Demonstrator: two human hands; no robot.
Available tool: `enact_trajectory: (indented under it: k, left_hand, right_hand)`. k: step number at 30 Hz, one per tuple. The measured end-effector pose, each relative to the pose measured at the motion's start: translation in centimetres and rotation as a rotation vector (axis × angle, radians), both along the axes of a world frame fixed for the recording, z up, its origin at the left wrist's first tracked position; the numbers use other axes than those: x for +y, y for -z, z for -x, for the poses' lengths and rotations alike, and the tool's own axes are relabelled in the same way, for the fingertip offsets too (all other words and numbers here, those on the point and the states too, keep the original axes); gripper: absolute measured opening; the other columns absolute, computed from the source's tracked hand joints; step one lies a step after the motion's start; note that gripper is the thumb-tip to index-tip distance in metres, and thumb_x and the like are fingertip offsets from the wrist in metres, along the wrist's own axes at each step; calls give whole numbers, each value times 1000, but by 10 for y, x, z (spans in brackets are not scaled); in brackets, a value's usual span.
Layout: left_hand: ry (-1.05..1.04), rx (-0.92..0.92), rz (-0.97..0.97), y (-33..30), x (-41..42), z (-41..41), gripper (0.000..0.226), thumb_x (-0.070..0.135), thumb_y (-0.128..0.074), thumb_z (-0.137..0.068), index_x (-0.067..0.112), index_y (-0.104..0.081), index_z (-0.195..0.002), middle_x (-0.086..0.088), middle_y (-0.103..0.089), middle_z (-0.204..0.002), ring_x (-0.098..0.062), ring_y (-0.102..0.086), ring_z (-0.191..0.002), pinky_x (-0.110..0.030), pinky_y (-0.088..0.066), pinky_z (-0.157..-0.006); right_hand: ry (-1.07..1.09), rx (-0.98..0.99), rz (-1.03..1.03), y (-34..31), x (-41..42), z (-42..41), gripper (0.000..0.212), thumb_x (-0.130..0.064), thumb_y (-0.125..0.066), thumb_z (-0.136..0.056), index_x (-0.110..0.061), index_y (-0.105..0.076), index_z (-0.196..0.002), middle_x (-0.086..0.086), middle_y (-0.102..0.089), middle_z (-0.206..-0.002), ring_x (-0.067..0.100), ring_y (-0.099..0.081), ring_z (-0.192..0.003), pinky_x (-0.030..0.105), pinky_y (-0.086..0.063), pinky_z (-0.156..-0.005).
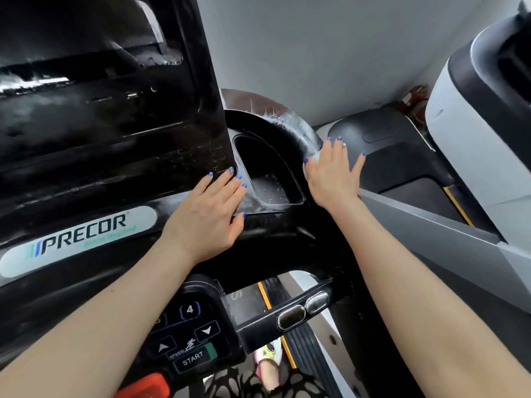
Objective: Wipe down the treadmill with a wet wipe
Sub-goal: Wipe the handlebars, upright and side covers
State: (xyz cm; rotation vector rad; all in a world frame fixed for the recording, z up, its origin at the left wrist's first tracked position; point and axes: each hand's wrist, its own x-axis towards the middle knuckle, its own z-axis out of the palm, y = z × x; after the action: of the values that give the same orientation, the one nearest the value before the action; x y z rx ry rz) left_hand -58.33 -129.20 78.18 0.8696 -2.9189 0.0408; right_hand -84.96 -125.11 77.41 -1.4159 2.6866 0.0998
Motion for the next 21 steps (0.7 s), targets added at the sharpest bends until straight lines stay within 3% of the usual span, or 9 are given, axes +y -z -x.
enact_trajectory:
  k: [3, 10, 15, 18, 21]
  left_hand:
    - [-2, 3, -3, 0, 0, 0, 62, 38, -31, -97, 2, -55, -142, -16, -50, -150, -31, -40, -145, -51, -33, -119]
    - [1, 28, 0, 3, -1, -1, 62, 38, -32, -97, 2, -55, -142, -16, -51, -149, -31, -41, -145, -52, -33, -118]
    - [5, 28, 6, 4, -1, 0, 61, 37, -32, -97, 2, -55, -141, -16, -52, -149, -32, -41, -145, -52, -33, -118]
    - [11, 19, 14, 3, -1, -1, 61, 37, -32, -97, 2, -57, -139, -17, -53, -147, -32, -42, -144, -52, -34, -118]
    - [29, -1, 20, 1, -1, -2, 61, 37, -30, -98, 2, -57, -140, -17, -52, -148, -32, -42, -144, -52, -33, -118]
  right_hand:
    - [-104, 120, -12, 6, 42, -19, 71, -43, -30, -106, -3, -7, -159, 19, -6, -167, 30, -9, -155, 59, 4, -121]
    - [-123, 204, -26, 13, 89, -33, 71, -34, -44, -101, 8, -22, -154, 27, -20, -162, 38, -25, -150, 55, -6, -123]
    - [-17, 91, -78, -5, 23, -12, 74, -48, -25, -107, 5, -12, -156, 20, -15, -165, 30, -11, -154, 54, 2, -123]
    - [-9, 23, -40, -4, 12, -10, 73, -50, -25, -107, 0, -10, -158, 19, -8, -167, 30, -7, -155, 56, 3, -122]
    - [-75, 88, -12, -1, 40, -20, 69, -43, -28, -107, -6, -4, -159, 18, -2, -167, 31, -3, -155, 56, 5, -122]
